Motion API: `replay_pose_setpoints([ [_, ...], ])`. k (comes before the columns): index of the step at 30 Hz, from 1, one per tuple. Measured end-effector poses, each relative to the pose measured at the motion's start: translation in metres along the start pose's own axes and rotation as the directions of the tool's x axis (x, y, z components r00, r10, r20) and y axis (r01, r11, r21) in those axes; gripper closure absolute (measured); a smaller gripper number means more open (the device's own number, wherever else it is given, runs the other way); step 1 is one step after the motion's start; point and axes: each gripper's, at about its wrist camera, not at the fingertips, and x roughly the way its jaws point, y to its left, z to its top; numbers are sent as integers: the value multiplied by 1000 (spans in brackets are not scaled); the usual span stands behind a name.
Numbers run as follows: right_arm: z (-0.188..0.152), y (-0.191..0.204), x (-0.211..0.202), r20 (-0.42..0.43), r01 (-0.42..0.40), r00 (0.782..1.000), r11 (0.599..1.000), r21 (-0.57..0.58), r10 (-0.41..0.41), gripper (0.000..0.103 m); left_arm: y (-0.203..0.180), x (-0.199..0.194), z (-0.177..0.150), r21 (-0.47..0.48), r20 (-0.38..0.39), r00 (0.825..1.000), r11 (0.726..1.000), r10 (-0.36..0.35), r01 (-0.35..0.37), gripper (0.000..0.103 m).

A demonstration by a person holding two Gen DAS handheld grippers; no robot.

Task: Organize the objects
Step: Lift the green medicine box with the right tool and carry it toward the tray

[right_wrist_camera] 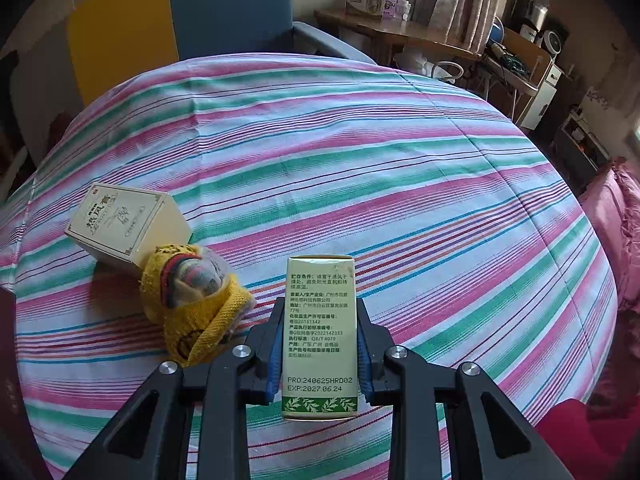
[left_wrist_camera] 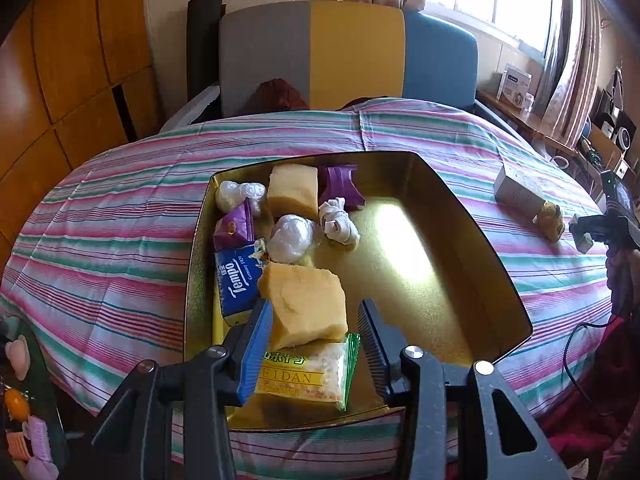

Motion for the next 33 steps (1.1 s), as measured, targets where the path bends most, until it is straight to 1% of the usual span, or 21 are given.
replay_pose_setpoints([
  [4, 1, -1, -10, 44, -25, 999, 1000, 13, 24, 73, -1, 1, 0, 3, -6, 1000, 1000, -1, 1, 59],
  [6, 2, -1, -17, 73, -50, 996, 999, 16, 49, 73, -2, 1, -1, 1, -7, 1000, 1000, -2, 2, 59],
  [9, 3, 5, -22, 90, -83, 992, 997, 1, 83, 73, -2, 2, -1, -4, -10, 1000, 1000, -7, 7, 59],
  [13, -1, 20, -25, 86, -111, 990, 992, -59, 116, 73, 0, 2, -1, -9, -10, 1000, 1000, -22, 22, 59],
  [15, -4, 27, -29, 83, -139, 986, 987, -81, 145, 73, 3, 2, -1, -15, -6, 1000, 1000, -26, 26, 59],
  [21, -12, 56, -42, 52, -130, 988, 973, -192, 142, 73, 16, 2, -2, -49, -1, 999, 998, -34, 34, 59],
  [24, -14, 70, -56, 49, -151, 985, 964, -218, 166, 73, 21, 2, -3, -66, 2, 999, 997, -39, 39, 59],
  [28, -17, 99, -85, 69, -206, 971, 944, -258, 230, 73, 27, 3, -3, -84, 5, 999, 995, -46, 46, 59],
  [31, -25, 127, -110, 70, -274, 949, 911, -307, 309, 73, 31, 2, -4, -96, 8, 999, 994, -51, 51, 59],
  [33, -32, 151, -126, 62, -322, 929, 880, -349, 365, 73, 34, 2, -5, -104, 10, 999, 993, -53, 53, 59],
])
